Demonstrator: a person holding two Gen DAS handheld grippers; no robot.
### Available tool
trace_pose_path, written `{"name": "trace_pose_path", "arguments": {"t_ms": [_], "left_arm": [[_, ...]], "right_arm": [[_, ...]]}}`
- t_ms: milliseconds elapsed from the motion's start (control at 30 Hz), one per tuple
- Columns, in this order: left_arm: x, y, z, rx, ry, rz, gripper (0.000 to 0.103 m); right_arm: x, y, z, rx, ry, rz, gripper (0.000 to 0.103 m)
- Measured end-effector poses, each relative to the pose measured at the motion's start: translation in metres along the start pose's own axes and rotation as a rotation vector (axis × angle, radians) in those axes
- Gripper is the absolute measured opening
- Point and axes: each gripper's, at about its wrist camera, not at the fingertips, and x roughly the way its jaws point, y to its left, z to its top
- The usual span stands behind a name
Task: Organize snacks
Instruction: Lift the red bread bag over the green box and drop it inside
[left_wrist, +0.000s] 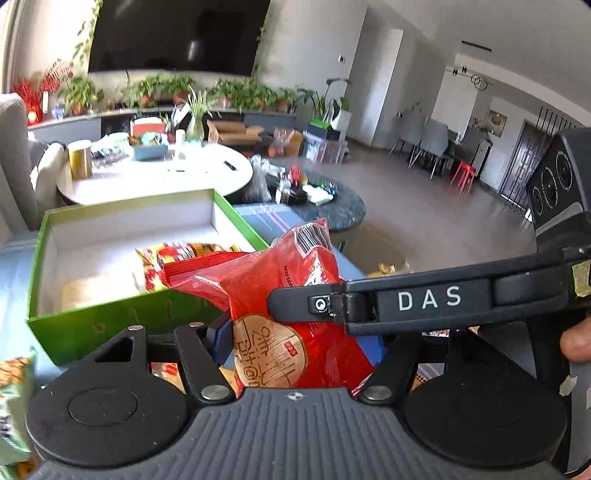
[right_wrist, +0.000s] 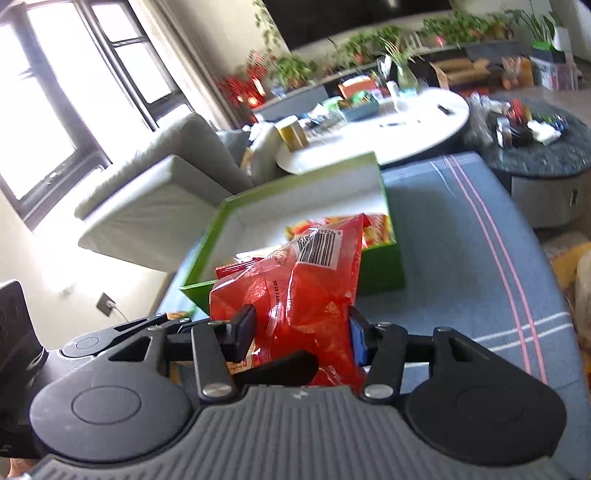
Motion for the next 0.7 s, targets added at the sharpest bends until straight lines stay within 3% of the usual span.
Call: {"name": "trace_pose_path", "arguments": {"t_ms": [367,700], "left_arm": [[-0.042,0.006,0.014,0.062,-0.073,0.075,0.063],[-0.050,0.031,0.035,0.086,-0.123,0.144,0.063]], "right_arm": [[-0.004,0.032,0.012,-0.011,-0.051,0.086,0.057],[0.012,0.055,0.035,-0.035,-0.091,0.141,0.058]]}}
